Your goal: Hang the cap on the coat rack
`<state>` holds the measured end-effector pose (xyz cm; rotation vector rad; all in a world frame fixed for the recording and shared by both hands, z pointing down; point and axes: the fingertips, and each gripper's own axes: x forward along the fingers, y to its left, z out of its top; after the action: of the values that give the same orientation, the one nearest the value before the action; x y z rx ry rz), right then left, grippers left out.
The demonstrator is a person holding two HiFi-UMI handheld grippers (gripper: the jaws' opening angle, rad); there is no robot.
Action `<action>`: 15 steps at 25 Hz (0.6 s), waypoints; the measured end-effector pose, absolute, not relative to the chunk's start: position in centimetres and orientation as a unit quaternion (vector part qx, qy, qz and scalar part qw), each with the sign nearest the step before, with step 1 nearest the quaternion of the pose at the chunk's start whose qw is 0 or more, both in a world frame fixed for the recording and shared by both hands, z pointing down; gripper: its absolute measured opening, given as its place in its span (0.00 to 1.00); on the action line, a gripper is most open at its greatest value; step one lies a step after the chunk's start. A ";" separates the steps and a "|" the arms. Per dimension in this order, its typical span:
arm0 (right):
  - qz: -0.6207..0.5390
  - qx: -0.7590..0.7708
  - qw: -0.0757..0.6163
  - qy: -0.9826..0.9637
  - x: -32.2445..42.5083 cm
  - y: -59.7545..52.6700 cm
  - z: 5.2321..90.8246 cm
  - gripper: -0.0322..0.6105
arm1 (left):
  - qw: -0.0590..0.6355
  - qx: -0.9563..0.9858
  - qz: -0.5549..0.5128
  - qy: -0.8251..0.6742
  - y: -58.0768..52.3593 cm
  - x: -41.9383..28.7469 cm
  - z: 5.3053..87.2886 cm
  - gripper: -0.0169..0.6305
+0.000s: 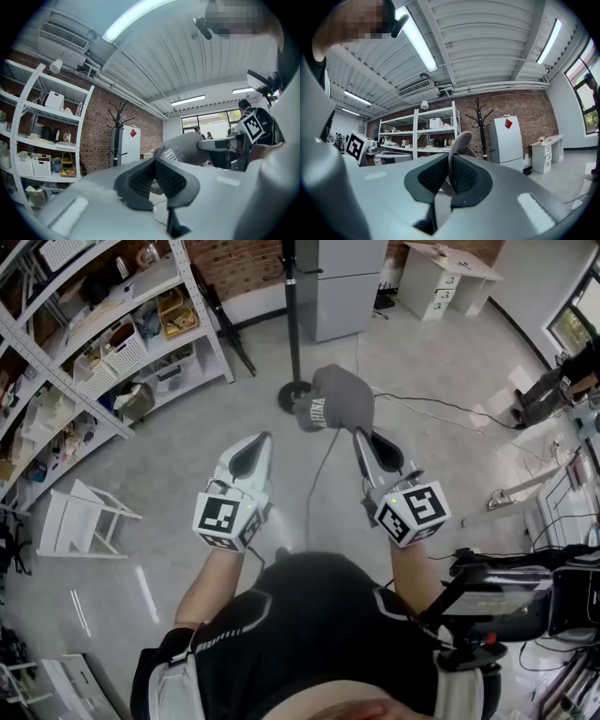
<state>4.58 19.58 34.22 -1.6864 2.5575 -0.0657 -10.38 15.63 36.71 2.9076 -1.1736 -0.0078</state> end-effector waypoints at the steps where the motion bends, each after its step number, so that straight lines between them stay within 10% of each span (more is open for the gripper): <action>1: -0.023 -0.551 0.041 0.833 4.4 19.4 34.2 0.09 | 0.003 0.928 -0.002 -0.374 15.5 -10.5 36.8 0.03; 15: -0.028 -0.567 0.035 0.822 0.2 17.6 34.5 0.09 | 0.003 0.933 -0.006 -0.359 13.0 -14.5 37.3 0.03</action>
<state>0.24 17.62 34.53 -1.7432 2.5272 -0.0871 -14.47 13.04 37.33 2.9273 -1.1260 -0.0177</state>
